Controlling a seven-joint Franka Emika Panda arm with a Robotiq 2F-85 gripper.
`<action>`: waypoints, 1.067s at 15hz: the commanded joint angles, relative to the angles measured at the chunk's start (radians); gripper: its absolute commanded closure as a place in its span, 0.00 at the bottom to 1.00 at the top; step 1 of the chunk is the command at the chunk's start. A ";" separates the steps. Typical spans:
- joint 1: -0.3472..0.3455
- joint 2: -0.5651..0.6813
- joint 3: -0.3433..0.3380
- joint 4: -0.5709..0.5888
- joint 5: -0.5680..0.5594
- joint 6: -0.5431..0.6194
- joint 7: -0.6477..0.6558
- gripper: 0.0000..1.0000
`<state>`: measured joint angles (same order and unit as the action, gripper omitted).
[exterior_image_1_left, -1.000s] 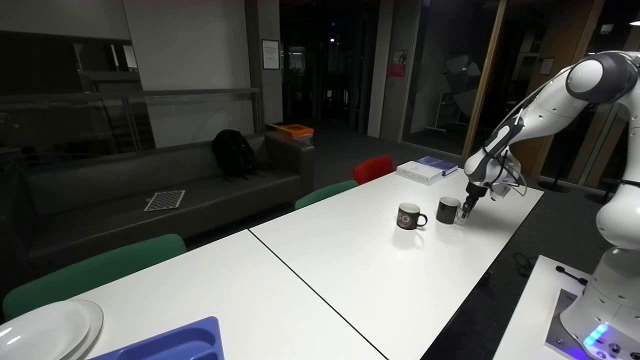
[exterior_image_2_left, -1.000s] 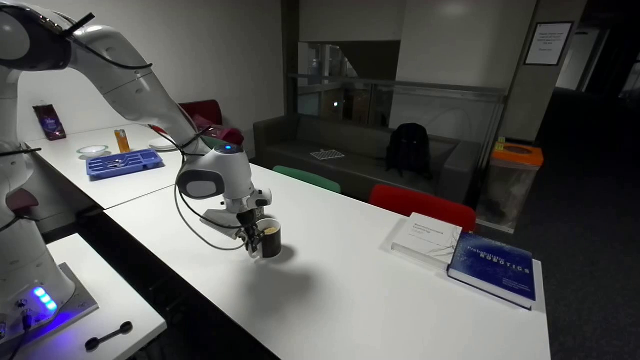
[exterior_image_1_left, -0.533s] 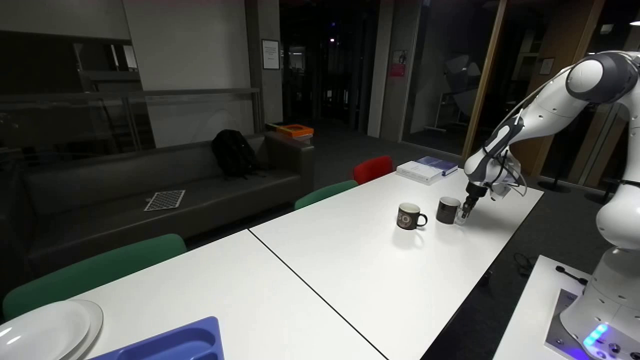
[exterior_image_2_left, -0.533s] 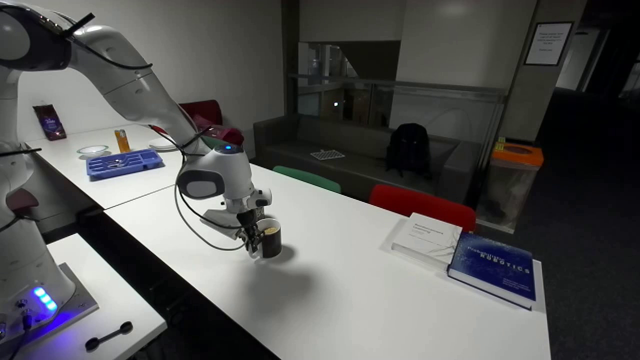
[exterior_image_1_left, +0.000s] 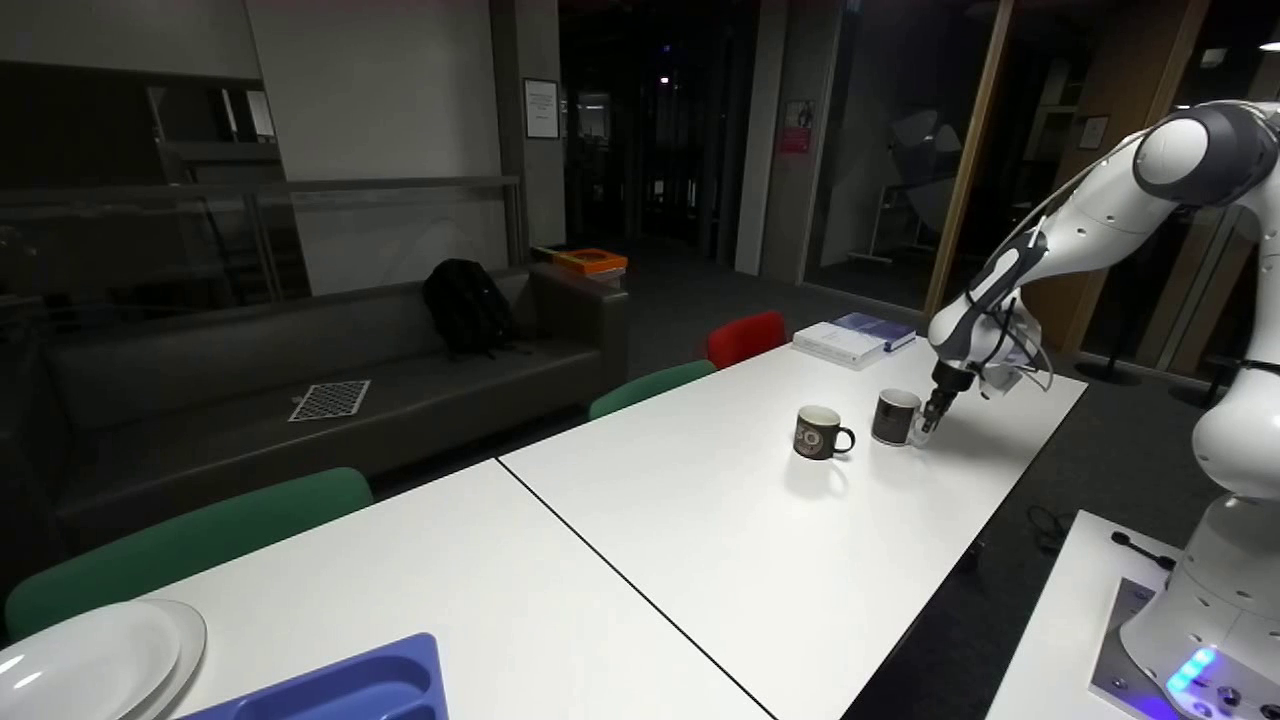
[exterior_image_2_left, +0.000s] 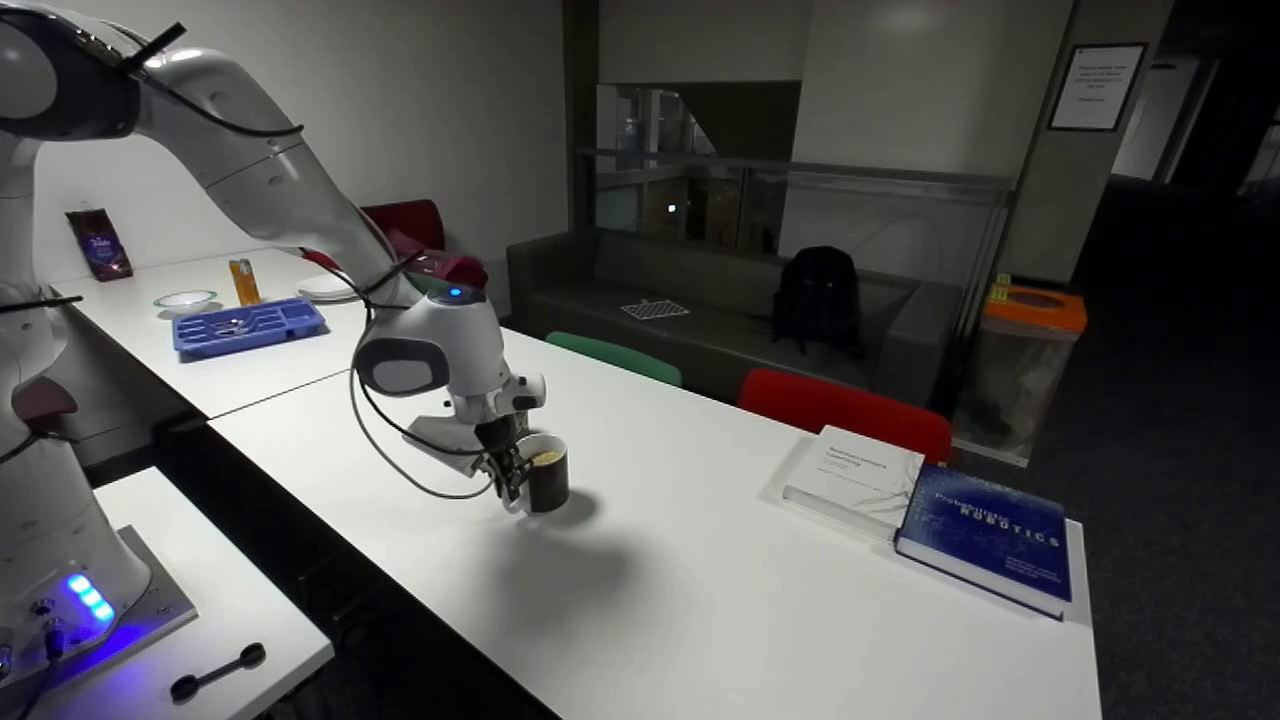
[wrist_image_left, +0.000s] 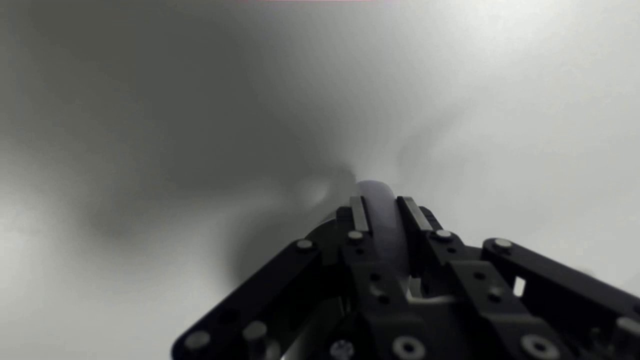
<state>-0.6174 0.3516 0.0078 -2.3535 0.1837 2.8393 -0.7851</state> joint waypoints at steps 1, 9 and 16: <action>-0.019 -0.055 0.022 -0.003 0.048 0.021 -0.037 0.95; 0.047 -0.121 -0.066 0.010 -0.019 -0.089 0.059 0.95; 0.195 -0.164 -0.196 0.069 -0.194 -0.314 0.232 0.95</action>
<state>-0.4851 0.2389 -0.1490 -2.3098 0.0441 2.6076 -0.6142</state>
